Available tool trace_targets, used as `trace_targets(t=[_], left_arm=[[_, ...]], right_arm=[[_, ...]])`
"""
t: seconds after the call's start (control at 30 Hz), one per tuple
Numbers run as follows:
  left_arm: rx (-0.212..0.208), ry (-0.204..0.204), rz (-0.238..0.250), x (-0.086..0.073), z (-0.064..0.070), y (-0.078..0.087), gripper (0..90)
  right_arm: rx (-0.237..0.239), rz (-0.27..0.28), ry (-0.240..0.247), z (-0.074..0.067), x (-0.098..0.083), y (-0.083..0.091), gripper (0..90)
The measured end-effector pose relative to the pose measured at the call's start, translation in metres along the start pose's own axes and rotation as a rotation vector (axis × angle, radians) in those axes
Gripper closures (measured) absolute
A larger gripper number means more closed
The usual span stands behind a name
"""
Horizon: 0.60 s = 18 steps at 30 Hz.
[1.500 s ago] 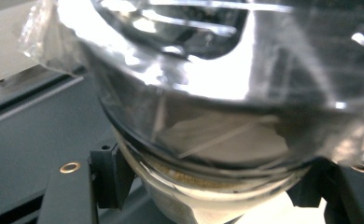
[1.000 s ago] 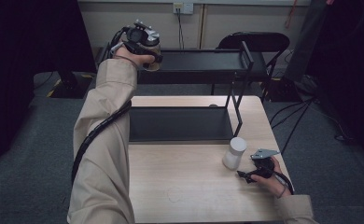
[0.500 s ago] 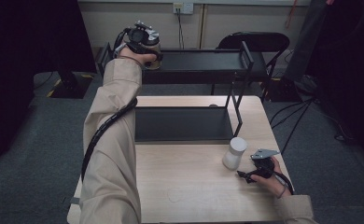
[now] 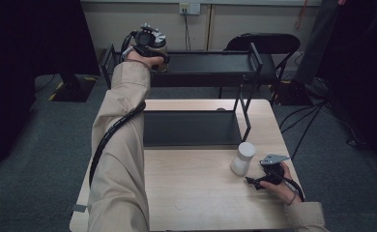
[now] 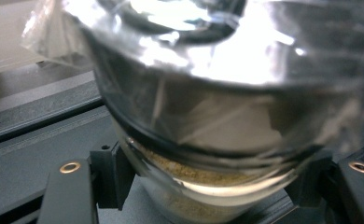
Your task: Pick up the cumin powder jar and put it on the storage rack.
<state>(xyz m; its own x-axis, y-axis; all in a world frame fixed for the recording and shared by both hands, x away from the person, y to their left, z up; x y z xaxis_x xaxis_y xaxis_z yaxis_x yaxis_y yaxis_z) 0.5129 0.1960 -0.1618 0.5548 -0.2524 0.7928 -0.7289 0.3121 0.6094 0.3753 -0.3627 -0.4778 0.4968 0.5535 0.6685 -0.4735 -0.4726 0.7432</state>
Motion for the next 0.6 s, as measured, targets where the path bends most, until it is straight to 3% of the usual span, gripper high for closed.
trace_targets(t=[0.6], left_arm=[[-0.006, 0.038, 0.044, -0.0111, -0.002, -0.0038, 29.7]], right_arm=[[0.0, -0.001, -0.001, -0.0001, 0.0001, 0.0001, 0.0]])
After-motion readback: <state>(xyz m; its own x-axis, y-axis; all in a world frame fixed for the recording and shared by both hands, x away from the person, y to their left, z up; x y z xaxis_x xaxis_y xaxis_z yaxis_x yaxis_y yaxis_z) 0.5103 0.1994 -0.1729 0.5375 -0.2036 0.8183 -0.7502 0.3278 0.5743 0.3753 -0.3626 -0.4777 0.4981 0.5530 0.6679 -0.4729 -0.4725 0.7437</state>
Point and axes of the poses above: each handheld gripper's, and its own axes: y roughly backward along the jaws, x roughly out of its top, z roughly to its right, the point moved 3 cm from there along -y, roughly forward along the jaws, and after that the axes turned 5 degrees about -z, right-handed, at the moved point
